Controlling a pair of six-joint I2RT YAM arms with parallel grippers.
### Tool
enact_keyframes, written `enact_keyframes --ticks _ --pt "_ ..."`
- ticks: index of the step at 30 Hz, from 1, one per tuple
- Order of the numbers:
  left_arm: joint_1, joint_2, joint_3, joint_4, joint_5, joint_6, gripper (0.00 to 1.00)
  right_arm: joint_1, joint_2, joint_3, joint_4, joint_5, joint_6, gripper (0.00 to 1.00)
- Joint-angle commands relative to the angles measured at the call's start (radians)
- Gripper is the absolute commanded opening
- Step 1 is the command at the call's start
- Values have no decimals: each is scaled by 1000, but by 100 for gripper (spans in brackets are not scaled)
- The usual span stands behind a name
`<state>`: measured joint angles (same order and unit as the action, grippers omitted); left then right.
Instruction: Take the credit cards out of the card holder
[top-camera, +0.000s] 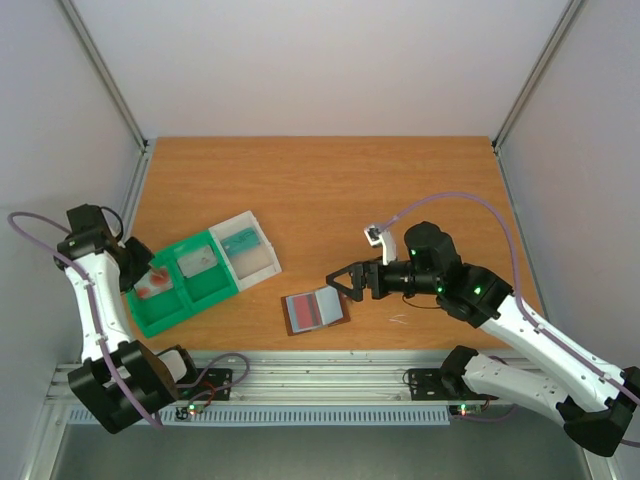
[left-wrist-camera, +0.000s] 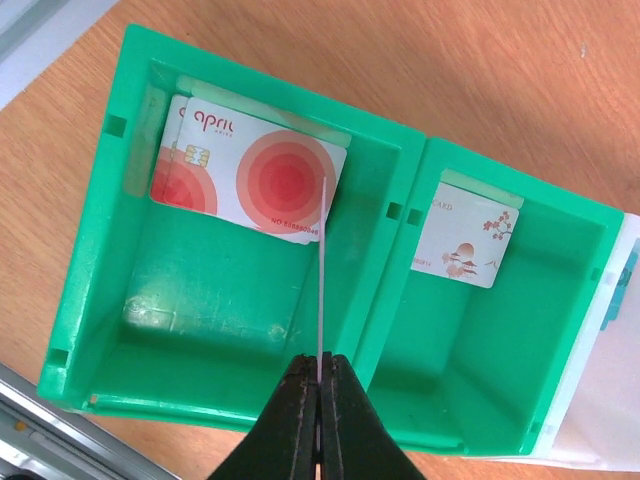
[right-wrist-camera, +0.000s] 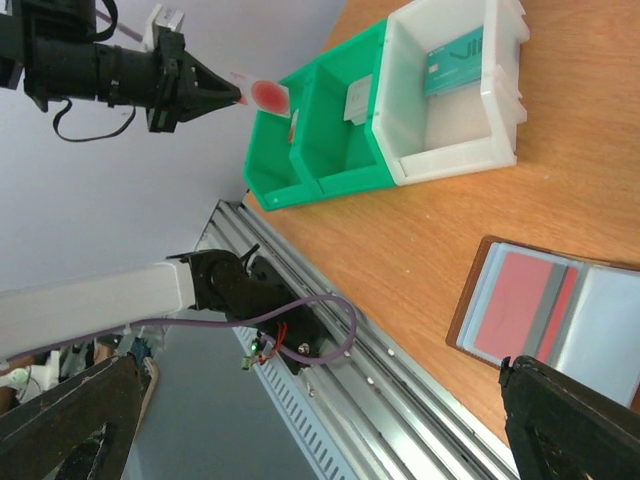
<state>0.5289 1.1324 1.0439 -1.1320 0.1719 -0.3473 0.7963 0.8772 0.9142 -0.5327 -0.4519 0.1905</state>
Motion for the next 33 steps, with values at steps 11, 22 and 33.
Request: enact_keyframes --ticks 11,22,33 --pt "6 124 -44 116 94 29 0 -17 -1 56 -61 36 -74 98" --pt "7 205 -36 177 117 76 1 -36 38 45 -22 7 -54 98" --pt "8 263 -8 166 20 139 8 -67 114 73 -3 -69 -52 98"
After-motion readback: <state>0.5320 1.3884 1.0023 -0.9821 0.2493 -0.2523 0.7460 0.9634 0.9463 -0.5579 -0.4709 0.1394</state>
